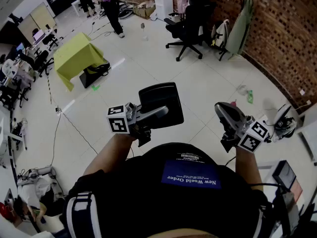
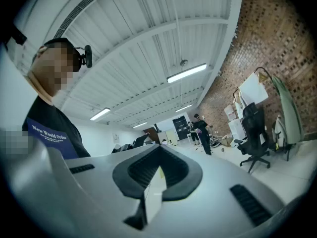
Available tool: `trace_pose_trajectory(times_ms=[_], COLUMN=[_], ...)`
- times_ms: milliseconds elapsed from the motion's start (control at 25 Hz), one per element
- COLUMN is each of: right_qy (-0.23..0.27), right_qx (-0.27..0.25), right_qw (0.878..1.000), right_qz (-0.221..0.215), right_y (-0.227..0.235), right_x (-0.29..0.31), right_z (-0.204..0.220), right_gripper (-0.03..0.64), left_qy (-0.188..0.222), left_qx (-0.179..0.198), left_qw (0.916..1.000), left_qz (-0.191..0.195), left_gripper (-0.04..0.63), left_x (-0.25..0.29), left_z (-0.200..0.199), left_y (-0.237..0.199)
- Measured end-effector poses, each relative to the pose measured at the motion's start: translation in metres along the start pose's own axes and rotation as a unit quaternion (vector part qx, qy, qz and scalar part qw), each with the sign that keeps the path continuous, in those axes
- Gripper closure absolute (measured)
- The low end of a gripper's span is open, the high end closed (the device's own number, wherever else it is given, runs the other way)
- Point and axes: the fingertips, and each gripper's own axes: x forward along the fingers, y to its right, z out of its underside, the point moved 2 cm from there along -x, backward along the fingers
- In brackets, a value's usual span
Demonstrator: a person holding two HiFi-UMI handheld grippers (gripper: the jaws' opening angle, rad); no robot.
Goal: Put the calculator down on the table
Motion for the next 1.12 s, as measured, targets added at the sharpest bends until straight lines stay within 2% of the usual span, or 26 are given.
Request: trace_pose_trajectory(times_ms=[240, 400, 560, 800, 1120], right_qy=[-0.014, -0.023, -0.027, -0.016, -0.025], right_qx=[0.005, 0.005, -0.007, -0.022, -0.023], right_qw=[1.000, 1.000, 1.000, 1.000, 0.999], right_qz=[0.001, 0.005, 0.004, 0.001, -0.013], right_y=[0.016, 0.028, 0.044, 0.060, 0.089], right_x=[0.008, 0.039, 0.096, 0.205, 0.313], right_z=[0.011, 0.015, 0.010, -0.003, -0.003], right_gripper=[0.630, 0.630, 0.630, 0.630, 0.630], left_qy=[0.001, 0.009, 0.017, 0.009, 0.018], left_qx=[-0.008, -0.013, -0.009, 0.002, 0.011], left_qw=[1.0000, 0.9999, 0.9998, 0.9999, 0.9998], left_qz=[0.000, 0.002, 0.011, 0.013, -0.007], left_gripper=[0.465, 0.465, 0.464, 0.465, 0.465], left_x=[0.002, -0.013, -0.038, -0.094, -0.156], left_z=[0.006, -0.011, -0.046, -0.121, -0.190], left_y=[-0.017, -0.044, -0.082, -0.140, -0.205])
